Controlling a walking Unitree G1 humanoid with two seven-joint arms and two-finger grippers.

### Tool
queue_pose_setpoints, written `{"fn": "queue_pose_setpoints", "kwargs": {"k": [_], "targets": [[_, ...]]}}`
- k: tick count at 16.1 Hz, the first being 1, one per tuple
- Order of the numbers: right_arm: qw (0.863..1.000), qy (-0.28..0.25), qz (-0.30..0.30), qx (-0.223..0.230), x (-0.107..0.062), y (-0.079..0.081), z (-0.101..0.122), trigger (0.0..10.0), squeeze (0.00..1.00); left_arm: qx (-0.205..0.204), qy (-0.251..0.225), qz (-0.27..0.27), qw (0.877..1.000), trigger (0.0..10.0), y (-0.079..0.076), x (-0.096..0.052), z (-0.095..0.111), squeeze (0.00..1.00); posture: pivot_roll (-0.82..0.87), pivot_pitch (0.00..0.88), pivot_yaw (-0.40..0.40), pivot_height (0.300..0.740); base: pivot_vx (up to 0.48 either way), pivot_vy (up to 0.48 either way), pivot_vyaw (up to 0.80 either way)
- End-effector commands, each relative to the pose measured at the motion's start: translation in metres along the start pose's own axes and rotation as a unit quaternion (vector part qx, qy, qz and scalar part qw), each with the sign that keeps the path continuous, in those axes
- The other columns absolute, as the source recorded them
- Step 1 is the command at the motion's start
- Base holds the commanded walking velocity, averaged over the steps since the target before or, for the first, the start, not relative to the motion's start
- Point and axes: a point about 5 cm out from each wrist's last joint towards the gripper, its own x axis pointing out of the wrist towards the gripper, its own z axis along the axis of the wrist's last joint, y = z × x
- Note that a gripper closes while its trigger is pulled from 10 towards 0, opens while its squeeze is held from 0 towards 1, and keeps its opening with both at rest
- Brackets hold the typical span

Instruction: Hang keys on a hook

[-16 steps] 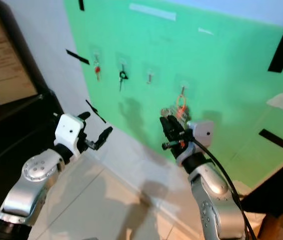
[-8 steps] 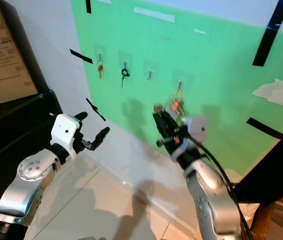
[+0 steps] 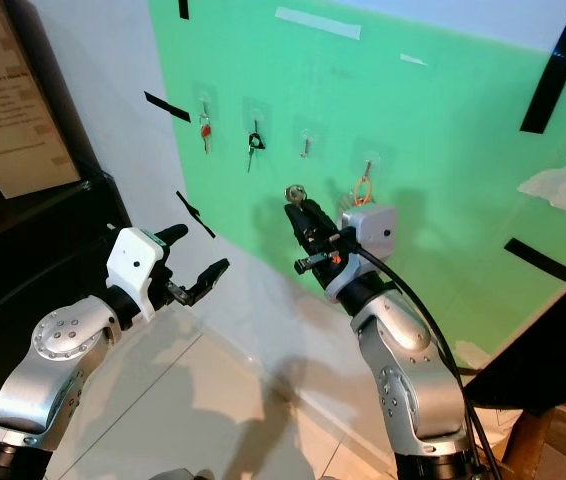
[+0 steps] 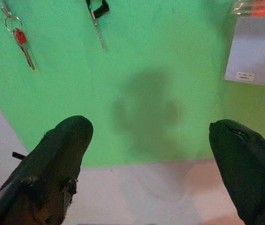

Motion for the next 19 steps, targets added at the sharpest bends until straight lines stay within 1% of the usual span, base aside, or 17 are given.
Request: {"fn": "queue_pose_setpoints", "kwargs": {"k": [1,5,8,12,16,19], "targets": [[1.0,0.004,0.008,-0.005,0.006,-0.001,0.003,10.0,0.0,0.006,-0.009,-0.007,1.0,10.0,0.0,0.003,0.007,0.0,-0.04,0.0,0.023,0.74,0.0,0.0,0.0],[0.999,-0.006,0.037,-0.011,0.023,-0.002,0.014,10.0,0.0,-0.005,-0.018,-0.011,1.0,10.0,0.0,0.008,0.009,0.0,-0.05,0.0,0.01,0.74,0.0,0.0,0.0],[0.997,-0.023,0.073,-0.002,0.038,0.004,0.024,10.0,0.0,-0.007,-0.026,-0.012,1.0,10.0,0.001,0.007,0.013,0.0,-0.05,0.0,0.008,0.74,0.0,0.0,0.0],[0.995,-0.025,0.094,0.009,0.05,0.007,0.023,10.0,0.0,-0.003,-0.023,-0.013,1.0,10.0,0.003,0.004,0.013,0.0,-0.02,0.0,0.006,0.74,0.0,0.0,0.0],[0.994,-0.013,0.106,0.018,0.062,0.007,0.018,10.0,0.0,0.005,-0.019,-0.016,1.0,10.0,0.006,0.001,0.014,0.0,-0.01,0.0,0.021,0.74,0.0,0.0,0.0],[0.993,-0.015,0.114,0.024,0.068,0.005,0.019,10.0,0.0,0.009,-0.017,-0.022,1.0,10.0,0.006,-0.001,0.015,0.0,0.0,0.0,0.031,0.74,0.0,0.0,0.0]]}}
